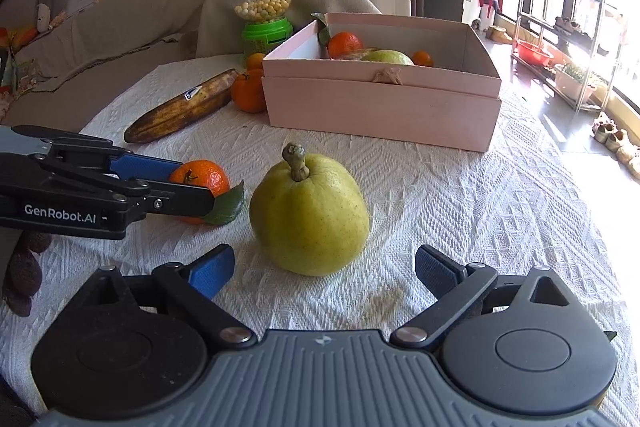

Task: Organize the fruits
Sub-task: 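Lift the leafy tangerine with the left gripper while the right gripper holds the pear, then lower the yellow pear into the pink box with the right gripper while the left carries the tangerine over it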

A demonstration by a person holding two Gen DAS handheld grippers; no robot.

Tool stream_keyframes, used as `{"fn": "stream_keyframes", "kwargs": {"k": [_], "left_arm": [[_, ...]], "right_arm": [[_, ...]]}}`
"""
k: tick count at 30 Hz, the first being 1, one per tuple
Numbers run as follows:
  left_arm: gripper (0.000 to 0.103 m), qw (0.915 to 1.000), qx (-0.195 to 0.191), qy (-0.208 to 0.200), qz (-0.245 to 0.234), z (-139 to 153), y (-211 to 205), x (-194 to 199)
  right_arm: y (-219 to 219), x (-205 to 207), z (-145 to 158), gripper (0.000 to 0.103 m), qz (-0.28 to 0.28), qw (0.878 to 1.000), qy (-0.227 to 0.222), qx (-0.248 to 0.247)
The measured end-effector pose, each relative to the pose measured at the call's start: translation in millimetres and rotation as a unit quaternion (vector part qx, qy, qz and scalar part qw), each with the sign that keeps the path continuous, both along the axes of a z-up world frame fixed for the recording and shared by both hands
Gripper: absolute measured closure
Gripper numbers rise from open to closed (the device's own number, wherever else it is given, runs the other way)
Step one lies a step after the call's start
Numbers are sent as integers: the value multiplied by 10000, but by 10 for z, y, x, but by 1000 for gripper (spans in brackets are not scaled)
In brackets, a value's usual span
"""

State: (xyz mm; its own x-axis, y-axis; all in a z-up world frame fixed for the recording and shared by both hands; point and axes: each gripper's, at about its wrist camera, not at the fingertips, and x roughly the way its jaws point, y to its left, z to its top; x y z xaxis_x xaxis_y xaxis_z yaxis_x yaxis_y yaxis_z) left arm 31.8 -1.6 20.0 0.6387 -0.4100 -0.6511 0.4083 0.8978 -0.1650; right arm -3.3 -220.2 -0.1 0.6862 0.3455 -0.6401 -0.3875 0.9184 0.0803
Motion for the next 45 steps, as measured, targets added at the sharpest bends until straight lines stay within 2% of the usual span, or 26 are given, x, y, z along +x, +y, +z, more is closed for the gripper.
{"fn": "stream_keyframes", "kwargs": {"k": [3,8,12,15,20,24,28,31,34,37,40,42,45], "left_arm": [[51,10000,-16,31,25,-8,-4,16],[53,10000,37,71,39,-11,-14,37],[54,9999,39,79,68,-5,-20,51],[52,9999,58,75,77,-1,-35,54],[52,9998,214,28,43,14,-76,42],[53,9996,267,-9,58,45,-102,61],[54,9994,286,-162,-56,149,-168,101],[54,9994,-17,-336,-108,352,-159,244],[54,9968,-425,-672,-72,622,-127,522],[54,9952,-395,-894,25,760,-205,875],[55,9962,-363,-775,148,708,-252,1228],[55,9953,-582,-737,230,673,-192,1333],[55,9901,-1004,-920,343,661,38,1302]], "right_arm": [[66,46,60,6,-24,9996,-234,-145],[135,158,45,19,206,9997,-108,-106],[168,145,67,25,352,9990,-190,-222],[161,193,20,41,342,9989,-45,-312],[66,241,-5,41,300,9995,129,-36],[-151,245,220,41,81,9994,-155,284],[-524,323,727,41,-269,9948,-728,655],[-744,420,1033,41,-503,9895,-1138,730],[-855,568,1174,41,-631,9870,-1321,667],[-867,770,1199,41,-682,9878,-1271,584],[-775,934,1169,41,-660,9899,-1181,424],[-708,1033,1141,41,-601,9916,-1086,369],[-642,1204,1121,41,-510,9941,-847,447]]}}
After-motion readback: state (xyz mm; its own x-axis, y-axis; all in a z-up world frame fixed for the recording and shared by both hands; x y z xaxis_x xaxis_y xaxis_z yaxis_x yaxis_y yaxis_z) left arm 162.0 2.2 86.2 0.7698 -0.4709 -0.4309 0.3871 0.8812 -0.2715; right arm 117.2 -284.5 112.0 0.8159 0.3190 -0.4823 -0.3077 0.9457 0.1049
